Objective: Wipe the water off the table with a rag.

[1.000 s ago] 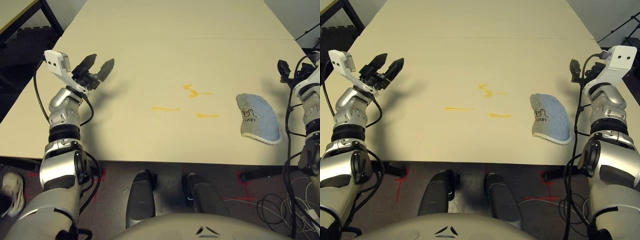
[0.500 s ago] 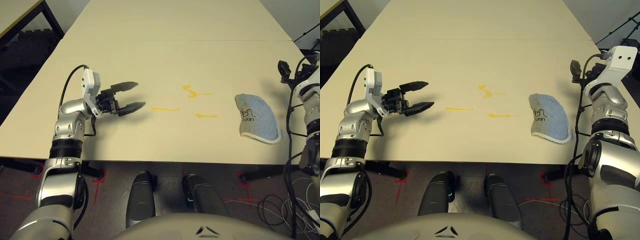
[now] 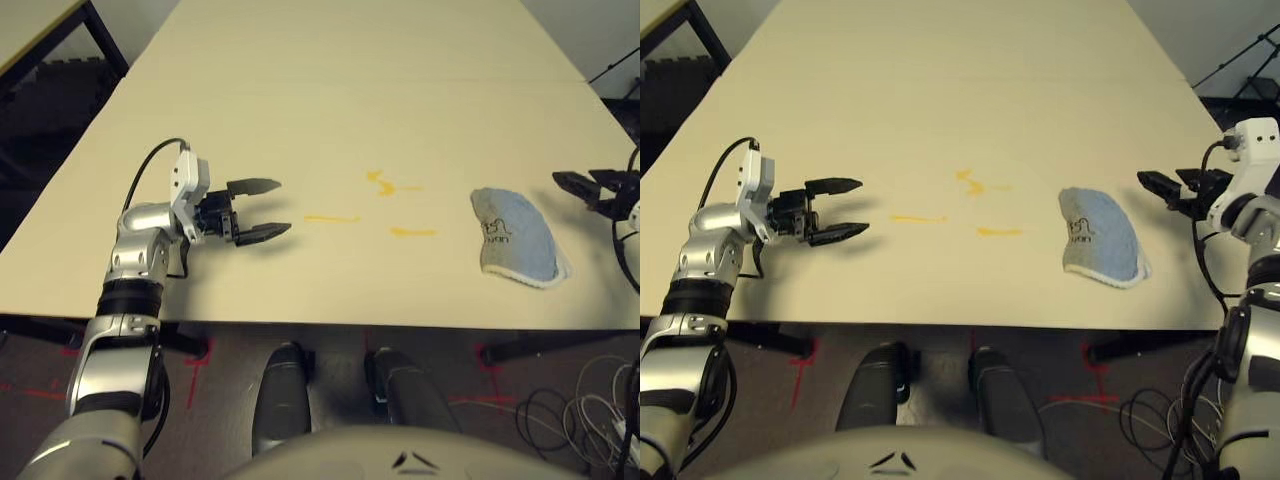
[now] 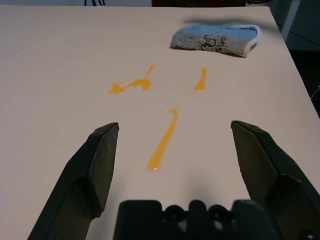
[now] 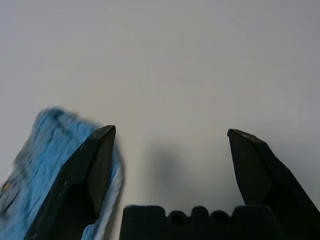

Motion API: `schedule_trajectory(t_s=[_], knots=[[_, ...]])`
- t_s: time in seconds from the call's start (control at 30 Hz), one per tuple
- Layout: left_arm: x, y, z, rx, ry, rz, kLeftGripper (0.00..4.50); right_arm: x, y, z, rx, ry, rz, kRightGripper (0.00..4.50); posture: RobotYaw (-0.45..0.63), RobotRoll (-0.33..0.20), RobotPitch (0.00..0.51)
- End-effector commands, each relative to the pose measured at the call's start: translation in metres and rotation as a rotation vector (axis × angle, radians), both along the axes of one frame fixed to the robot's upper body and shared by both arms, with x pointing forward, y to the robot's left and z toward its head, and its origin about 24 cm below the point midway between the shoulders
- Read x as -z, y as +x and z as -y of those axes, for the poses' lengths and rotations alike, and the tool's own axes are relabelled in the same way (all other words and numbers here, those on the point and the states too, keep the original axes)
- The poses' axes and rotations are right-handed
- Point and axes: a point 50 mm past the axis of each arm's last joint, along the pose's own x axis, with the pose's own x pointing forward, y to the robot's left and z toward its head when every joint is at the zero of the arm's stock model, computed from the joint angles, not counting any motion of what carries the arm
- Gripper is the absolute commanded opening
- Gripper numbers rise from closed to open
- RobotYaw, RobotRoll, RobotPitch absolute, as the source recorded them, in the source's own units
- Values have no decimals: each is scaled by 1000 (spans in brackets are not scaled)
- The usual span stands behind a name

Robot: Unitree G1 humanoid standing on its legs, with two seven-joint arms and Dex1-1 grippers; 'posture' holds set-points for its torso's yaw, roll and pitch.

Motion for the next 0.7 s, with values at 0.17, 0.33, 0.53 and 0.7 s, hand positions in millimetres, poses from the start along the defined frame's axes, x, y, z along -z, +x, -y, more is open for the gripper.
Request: schedule_trajectory(t_s=[0.17,0.33,0.53,0.7], knots=[[7,-1,1,11,22,-17,4500,17,-7,-14,-85,55,-119,4471,68,0,145],[7,-1,1,12,26,-18,4500,28,-9,-24,-111,80,-153,4471,70,0,148],[7,-1,1,14,30,-17,4500,39,-10,-37,-149,104,-196,4471,72,0,151],[7,-1,1,16,35,-17,4500,47,-13,-52,-208,137,-228,4471,72,0,151]])
